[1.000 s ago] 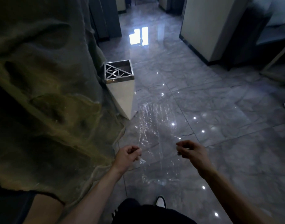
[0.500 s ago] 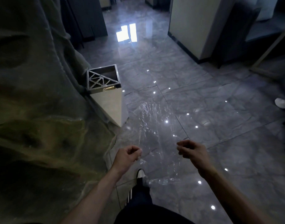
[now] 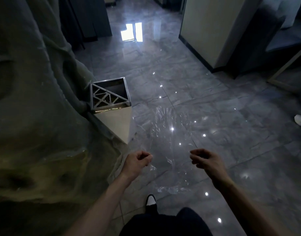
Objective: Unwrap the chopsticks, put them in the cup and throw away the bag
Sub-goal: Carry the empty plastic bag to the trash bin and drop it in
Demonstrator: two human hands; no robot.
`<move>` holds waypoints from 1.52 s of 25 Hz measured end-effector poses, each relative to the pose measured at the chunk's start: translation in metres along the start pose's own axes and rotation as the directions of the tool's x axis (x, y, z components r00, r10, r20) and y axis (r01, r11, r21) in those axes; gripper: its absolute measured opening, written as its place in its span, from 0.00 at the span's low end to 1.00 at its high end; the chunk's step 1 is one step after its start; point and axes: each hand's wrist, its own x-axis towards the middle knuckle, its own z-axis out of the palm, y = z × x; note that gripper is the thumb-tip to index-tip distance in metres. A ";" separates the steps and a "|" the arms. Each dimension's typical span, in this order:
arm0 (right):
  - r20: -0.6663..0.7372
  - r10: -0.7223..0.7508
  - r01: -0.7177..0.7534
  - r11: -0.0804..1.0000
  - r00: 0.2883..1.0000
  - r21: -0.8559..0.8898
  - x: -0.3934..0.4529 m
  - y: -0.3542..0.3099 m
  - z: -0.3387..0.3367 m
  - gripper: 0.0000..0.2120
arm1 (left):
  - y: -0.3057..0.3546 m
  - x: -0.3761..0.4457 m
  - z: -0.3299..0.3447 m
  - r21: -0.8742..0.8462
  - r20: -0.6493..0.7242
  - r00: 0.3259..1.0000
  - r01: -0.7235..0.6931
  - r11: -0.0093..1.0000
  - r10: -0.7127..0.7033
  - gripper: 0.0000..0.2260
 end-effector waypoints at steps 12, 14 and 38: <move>0.014 0.011 -0.011 1.000 1.000 -0.001 0.110 -0.042 -0.009 0.06 | 0.043 0.111 0.002 0.054 -0.002 0.998 0.068 0.996 -0.068 0.03; 0.017 0.011 -0.011 1.000 1.000 -0.002 0.140 -0.051 -0.019 0.06 | 0.057 0.134 0.010 0.075 -0.011 0.997 0.071 0.995 -0.071 0.03; 0.097 0.005 0.000 0.999 0.995 -0.047 0.428 -0.168 -0.132 0.02 | 0.185 0.374 0.109 -0.027 -0.150 0.976 0.158 0.987 -0.160 0.06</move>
